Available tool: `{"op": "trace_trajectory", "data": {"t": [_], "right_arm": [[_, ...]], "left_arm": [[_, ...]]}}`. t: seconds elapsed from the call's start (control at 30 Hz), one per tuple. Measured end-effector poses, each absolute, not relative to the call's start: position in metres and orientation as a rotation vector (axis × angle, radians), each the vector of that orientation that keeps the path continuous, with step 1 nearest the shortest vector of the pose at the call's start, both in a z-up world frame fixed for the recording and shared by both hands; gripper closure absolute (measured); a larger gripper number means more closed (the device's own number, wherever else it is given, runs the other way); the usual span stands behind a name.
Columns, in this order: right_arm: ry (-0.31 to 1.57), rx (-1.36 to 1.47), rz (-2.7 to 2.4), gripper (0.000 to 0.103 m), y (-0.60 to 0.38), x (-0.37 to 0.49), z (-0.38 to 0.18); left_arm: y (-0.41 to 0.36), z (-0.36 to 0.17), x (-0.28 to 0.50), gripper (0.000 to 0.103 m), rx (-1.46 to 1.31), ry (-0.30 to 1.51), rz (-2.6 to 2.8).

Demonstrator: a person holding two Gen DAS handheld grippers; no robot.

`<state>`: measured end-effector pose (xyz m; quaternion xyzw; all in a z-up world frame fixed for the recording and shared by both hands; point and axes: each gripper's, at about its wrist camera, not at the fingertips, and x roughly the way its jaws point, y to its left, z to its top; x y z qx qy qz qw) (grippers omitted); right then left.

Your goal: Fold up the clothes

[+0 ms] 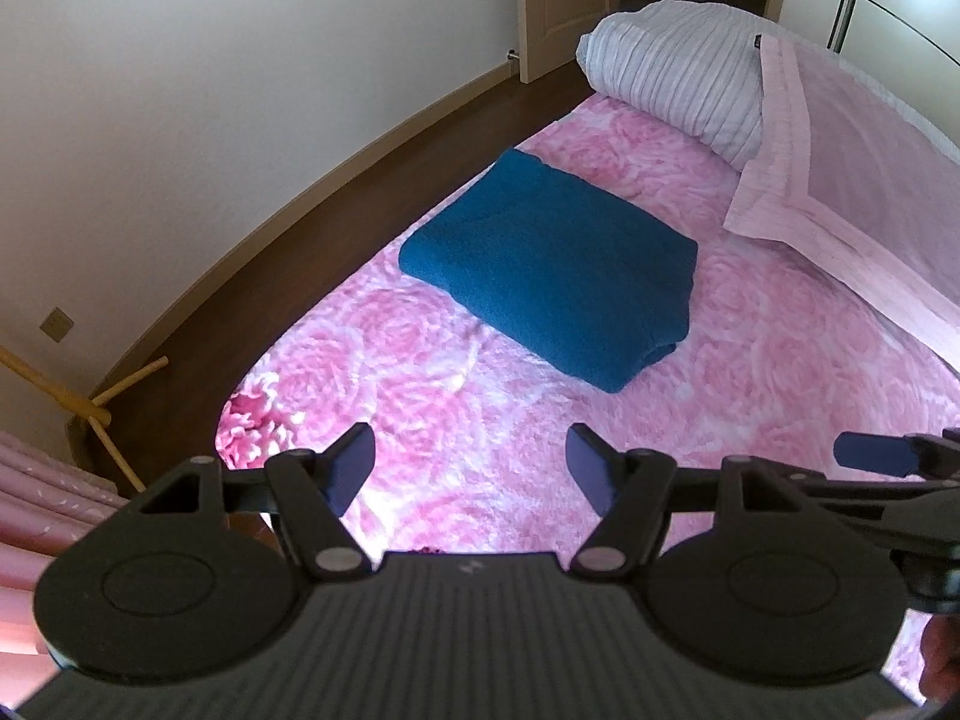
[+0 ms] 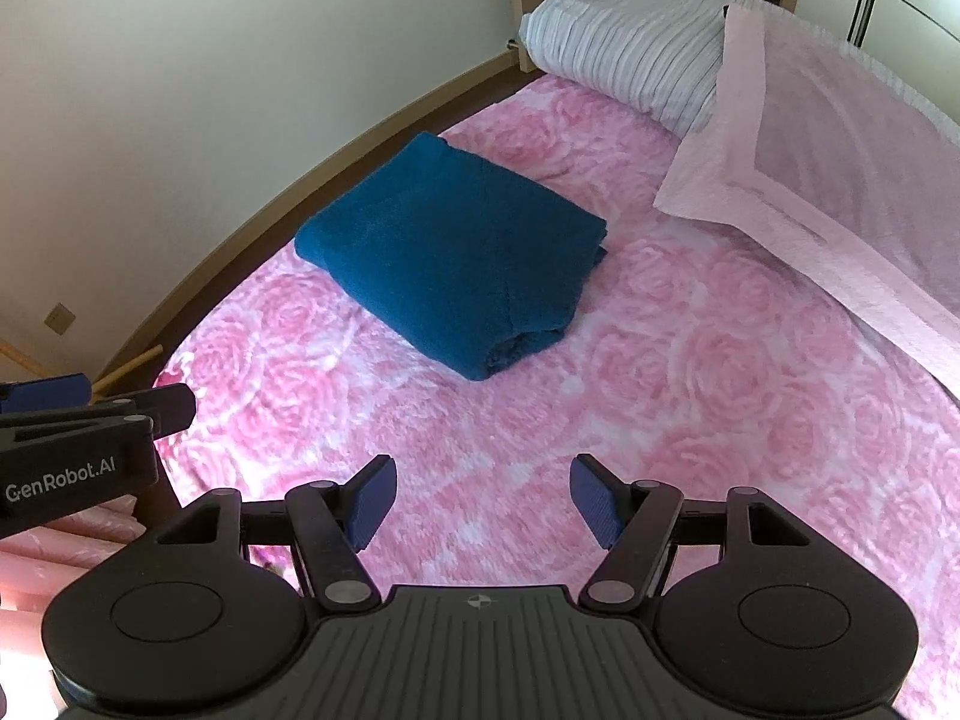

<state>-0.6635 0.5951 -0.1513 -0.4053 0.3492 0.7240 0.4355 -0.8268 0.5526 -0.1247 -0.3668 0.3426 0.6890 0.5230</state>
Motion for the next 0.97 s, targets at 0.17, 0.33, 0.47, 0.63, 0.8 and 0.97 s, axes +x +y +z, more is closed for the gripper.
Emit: {"op": "trace_trajectory", "data": {"t": [0.17,0.33,0.47,0.63,0.8,0.97], "right_arm": [[0.889,-1.019,1.794,0.035,0.609,-0.667,-0.159],[0.917,-1.031,1.783,0.036,0.622,-0.671,-0.168],[0.931,-1.038,1.774,0.035,0.628,-0.672,-0.173],[0.949,-1.046,1.762,0.036,0.635,-0.673,-0.179],[0.967,-1.054,1.750,0.035,0.643,-0.674,-0.185],[0.972,-1.044,1.747,0.035,0.642,-0.672,-0.183]], "left_arm": [[0.569,-0.135,-0.832,0.036,-0.903,0.832,1.634],[0.580,-0.147,-0.834,0.036,-0.912,0.854,1.629],[0.589,-0.158,-0.837,0.036,-0.946,0.869,1.621],[0.597,-0.163,-0.838,0.036,-0.953,0.883,1.627],[0.599,-0.162,-0.839,0.037,-0.934,0.874,1.652],[0.597,-0.155,-0.836,0.037,-0.899,0.873,1.674]]}}
